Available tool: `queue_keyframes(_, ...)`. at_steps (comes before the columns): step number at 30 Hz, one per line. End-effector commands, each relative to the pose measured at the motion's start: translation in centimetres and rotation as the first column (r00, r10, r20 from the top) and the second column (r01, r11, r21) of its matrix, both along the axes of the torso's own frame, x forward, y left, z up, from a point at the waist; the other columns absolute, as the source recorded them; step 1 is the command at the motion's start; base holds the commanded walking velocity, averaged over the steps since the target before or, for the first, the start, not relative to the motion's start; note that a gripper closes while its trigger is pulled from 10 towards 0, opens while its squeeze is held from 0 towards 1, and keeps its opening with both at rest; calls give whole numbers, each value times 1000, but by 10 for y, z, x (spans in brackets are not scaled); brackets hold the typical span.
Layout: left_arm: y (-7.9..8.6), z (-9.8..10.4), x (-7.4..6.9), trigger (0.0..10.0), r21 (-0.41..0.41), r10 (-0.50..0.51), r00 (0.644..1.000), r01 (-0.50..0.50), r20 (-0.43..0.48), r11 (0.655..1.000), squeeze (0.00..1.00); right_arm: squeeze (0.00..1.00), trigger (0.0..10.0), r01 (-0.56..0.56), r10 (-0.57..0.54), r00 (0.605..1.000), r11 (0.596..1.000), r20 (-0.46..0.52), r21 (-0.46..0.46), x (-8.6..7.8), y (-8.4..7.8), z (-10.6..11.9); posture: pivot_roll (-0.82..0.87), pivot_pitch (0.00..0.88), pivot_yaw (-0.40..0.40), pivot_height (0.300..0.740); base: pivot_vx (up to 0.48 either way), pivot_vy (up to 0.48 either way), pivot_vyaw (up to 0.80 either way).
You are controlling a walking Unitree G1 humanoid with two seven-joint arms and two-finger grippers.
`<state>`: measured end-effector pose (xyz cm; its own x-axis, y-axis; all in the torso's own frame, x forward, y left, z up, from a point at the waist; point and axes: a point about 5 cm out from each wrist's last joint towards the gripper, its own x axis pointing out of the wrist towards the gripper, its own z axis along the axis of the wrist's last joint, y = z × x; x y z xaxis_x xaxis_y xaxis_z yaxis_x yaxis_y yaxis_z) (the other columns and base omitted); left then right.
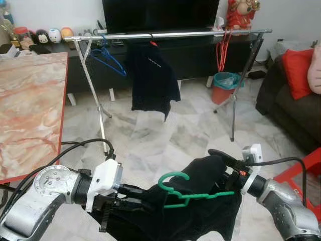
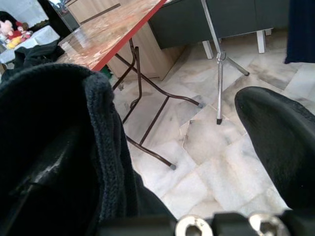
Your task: Hang hanger
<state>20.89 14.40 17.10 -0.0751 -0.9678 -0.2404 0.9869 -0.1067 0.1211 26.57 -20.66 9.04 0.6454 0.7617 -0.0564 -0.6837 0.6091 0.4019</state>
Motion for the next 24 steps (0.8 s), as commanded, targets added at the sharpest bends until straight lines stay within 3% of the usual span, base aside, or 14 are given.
queue_keyframes(1, -12, 9, -3, 10000, -38, -65, 997, 67, 51, 997, 0, 0, 10000, -58, 57, 998, 998, 35, 11, 2, 7, 10, 9, 0, -44, 740, 0, 0, 0)
queue_keyframes(3, -12, 9, -3, 10000, -39, -65, 997, 67, 50, 997, 0, 0, 10000, -68, 68, 997, 998, 38, -5, 2, 6, 11, 5, 0, -45, 740, 0, 0, 0)
queue_keyframes(6, -13, 7, -1, 10000, -45, -39, 998, 41, 53, 998, 0, 0, 10000, -37, 41, 999, 992, 31, -123, 4, -3, 7, 0, 0, -45, 740, 0, 0, 0)
queue_keyframes(7, -13, 7, -1, 10000, -45, -39, 998, 41, 53, 998, 0, 0, 10000, -37, 41, 999, 992, 31, -123, 4, -3, 7, 0, 0, -45, 740, 0, 0, 0)
queue_keyframes(8, -13, 6, 0, 10000, -47, -33, 998, 35, 54, 998, 0, 0, 10000, 5, -7, 1000, 973, -8, -232, 6, -11, -4, -1, 0, -45, 740, 0, 0, 0)
queue_keyframes(10, -13, 6, 0, 10000, -48, -31, 998, 33, 54, 998, 0, 0, 10000, 20, -28, 999, 959, -26, -283, 7, -15, -9, -1, 0, -45, 740, 0, 0, 0)
queue_keyframes(11, -13, 6, 2, 10000, -48, -13, 998, 16, 63, 999, 0, 0, 10000, 41, -67, 996, 927, -57, -373, 7, -23, -19, -2, 0, -44, 740, 0, 0, 0)
queue_keyframes(17, -4, 2, 24, 10000, 14, 134, 977, -138, 164, 990, 0, 0, 10000, 121, -243, 954, 849, -177, -515, 6, -42, -42, -5, 0, -42, 740, 0, 0, 0)
queue_keyframes(22, 0, 1, 32, 10000, 36, 184, 960, -195, 212, 980, 0, 0, 10000, 120, -236, 953, 871, -192, -476, 5, -38, -43, -2, 0, -40, 740, 0, 0, 0)
queue_keyframes(24, 3, -9, 37, 10000, 141, 176, 945, -221, 276, 965, 0, 0, 10000, 172, -257, 950, 907, -180, -385, 13, -33, -35, -3, 0, -36, 740, 0, 0, 0)
